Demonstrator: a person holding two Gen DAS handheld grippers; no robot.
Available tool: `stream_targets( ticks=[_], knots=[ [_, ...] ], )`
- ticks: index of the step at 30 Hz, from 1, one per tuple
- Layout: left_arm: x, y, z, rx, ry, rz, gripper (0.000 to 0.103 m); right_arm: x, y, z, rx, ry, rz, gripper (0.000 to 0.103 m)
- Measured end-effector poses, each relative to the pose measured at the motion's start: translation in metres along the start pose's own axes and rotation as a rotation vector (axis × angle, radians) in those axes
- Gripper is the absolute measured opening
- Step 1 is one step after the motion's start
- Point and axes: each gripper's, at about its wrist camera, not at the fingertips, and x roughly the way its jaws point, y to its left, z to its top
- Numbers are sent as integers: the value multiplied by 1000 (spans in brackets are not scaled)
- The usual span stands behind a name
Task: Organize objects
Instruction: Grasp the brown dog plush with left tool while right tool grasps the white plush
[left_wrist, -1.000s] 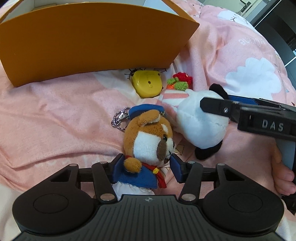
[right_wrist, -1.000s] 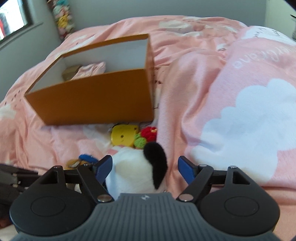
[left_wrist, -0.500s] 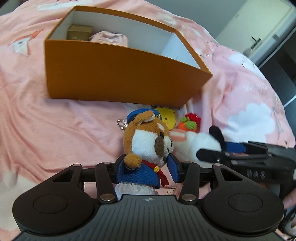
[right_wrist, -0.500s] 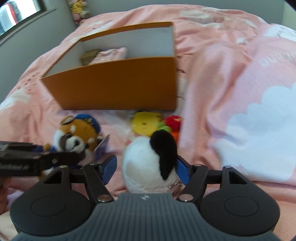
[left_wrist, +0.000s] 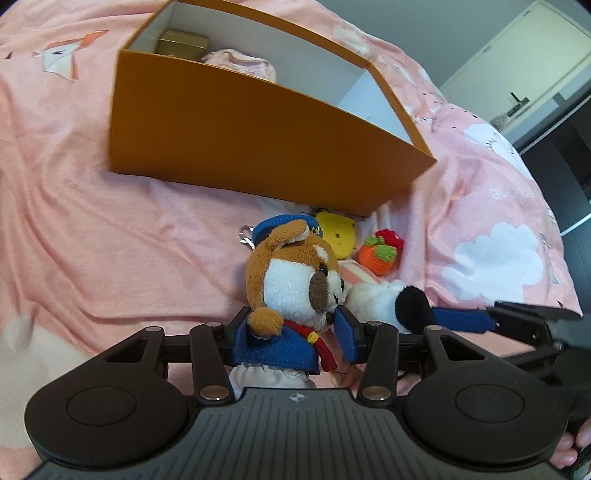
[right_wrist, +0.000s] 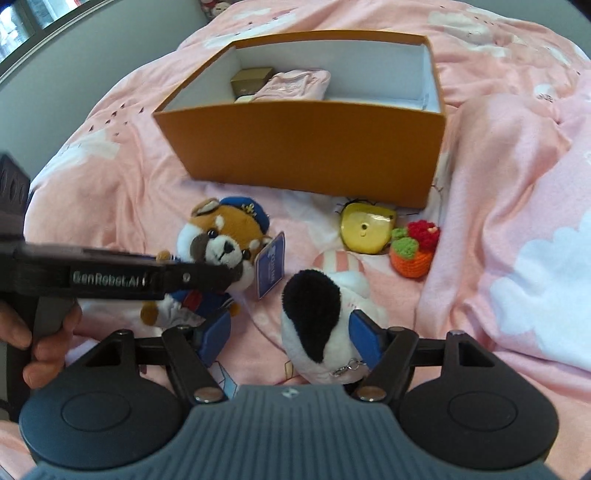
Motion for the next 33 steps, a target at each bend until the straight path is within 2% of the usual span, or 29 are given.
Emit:
stream_targets(
  ticks=[3, 5, 10, 13, 19, 28, 33],
  knots=[
    [3, 1, 0, -6, 17, -37, 54, -6, -6, 6, 57, -6, 24, 73],
    [3, 0, -1, -6, 17, -35, 54, -6, -9, 13, 85, -11, 26, 73],
    [-1, 2, 0, -23, 6, -28, 54, 2, -14, 29, 83, -10, -31, 73],
    [-3, 5, 0, -33, 1, -26, 54, 12, -19, 39, 86, 34, -21, 73],
    [-5, 10, 2, -50, -7, -27, 54, 39, -27, 56, 73, 177, -10, 73],
    [-2, 12, 2, -55, 5, -26, 54, 55, -24, 51, -16, 338, -24, 74],
    [-2, 9, 1, -39, 6, -28, 54, 56, -20, 43, -92, 377, -52, 64]
  ],
)
